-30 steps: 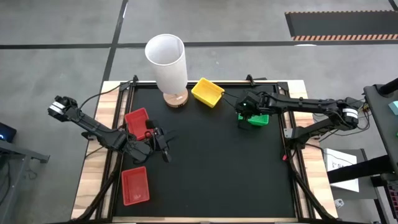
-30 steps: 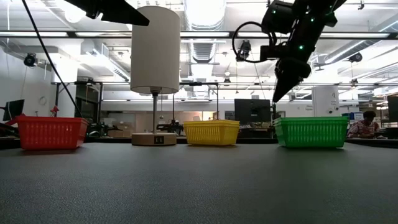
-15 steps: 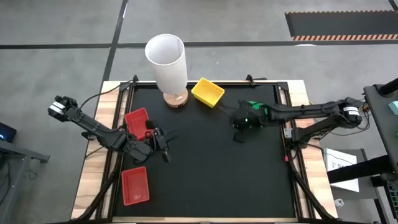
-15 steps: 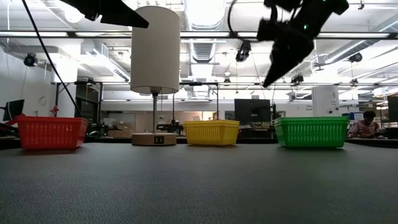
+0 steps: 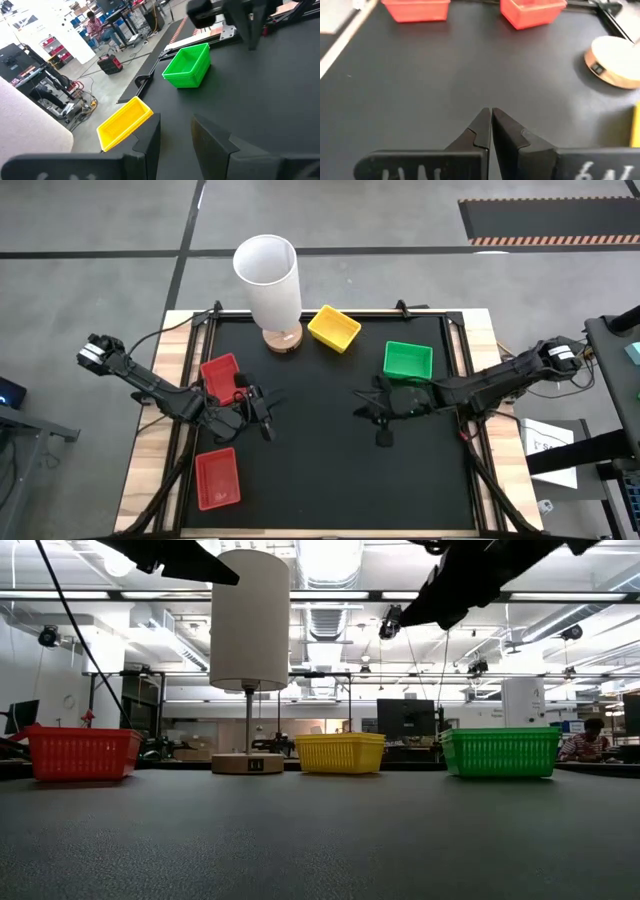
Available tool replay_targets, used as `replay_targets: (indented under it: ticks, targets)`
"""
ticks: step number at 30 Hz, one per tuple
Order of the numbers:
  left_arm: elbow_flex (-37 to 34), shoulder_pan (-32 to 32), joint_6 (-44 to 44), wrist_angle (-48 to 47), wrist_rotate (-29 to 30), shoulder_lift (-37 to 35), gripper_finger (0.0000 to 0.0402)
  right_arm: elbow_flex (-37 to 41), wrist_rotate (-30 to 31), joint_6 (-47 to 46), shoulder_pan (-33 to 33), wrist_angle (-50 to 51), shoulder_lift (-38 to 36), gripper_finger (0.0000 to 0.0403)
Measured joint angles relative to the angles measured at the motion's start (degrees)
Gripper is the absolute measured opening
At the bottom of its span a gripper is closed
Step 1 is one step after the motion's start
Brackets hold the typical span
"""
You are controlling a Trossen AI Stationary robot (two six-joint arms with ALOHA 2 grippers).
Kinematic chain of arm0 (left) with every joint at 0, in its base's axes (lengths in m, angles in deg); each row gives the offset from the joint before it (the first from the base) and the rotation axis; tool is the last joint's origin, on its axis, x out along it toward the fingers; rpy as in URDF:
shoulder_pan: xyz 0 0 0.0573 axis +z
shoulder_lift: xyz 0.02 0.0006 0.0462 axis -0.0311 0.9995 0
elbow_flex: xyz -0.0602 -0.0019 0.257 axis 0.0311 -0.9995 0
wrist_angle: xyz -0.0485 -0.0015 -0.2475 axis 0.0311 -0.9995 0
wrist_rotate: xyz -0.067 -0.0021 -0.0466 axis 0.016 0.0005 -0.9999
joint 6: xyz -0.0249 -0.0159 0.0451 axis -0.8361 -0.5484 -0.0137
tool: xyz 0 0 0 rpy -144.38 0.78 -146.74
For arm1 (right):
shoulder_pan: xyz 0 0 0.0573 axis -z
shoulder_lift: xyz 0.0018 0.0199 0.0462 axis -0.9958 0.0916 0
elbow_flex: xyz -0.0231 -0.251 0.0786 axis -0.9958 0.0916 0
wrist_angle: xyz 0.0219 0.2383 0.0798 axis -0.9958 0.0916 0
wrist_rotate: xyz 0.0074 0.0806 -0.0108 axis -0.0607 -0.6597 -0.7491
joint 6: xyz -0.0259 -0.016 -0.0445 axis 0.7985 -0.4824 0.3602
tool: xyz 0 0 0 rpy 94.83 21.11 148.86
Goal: Stack baskets by color
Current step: Stack the bottom red bin on the stacked red bins
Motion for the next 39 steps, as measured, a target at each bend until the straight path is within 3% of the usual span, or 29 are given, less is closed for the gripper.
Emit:
replay_targets:
  ticks: [8,12,19,22,25,32,39]
  targets:
    - [0.0,0.0,-1.0,0.9,0.0,0.0,0.0093,6.0,0.1,4.6,-3.2,-15.8,0.0,0.0008]
    - [0.1,-0.4,-9.5,1.0,-1.7,0.2,0.0093,7.7,0.0,9.5,-3.6,-21.0,0.0,0.0009]
    - [3.2,-3.6,-23.8,0.0,-17.3,5.3,0.0093,7.7,0.0,15.4,-3.5,-21.0,-0.1,0.0009]
    - [6.6,-5.0,-31.6,-3.7,-26.7,8.0,0.0093,7.7,0.0,16.0,-3.5,-20.5,-0.4,0.0009]
    - [11.5,-6.6,-42.3,-12.0,-32.7,10.7,0.0093,7.7,0.0,16.9,-3.5,-20.2,-0.8,0.0009]
    - [27.5,-10.0,-66.6,-43.3,-44.0,20.6,0.0093,7.7,-0.2,17.7,-3.5,-18.5,-1.9,0.0009]
    - [42.3,-15.1,-67.7,-63.1,-58.9,31.5,0.0092,7.7,-0.5,17.4,-3.5,-18.1,-2.4,0.0009]
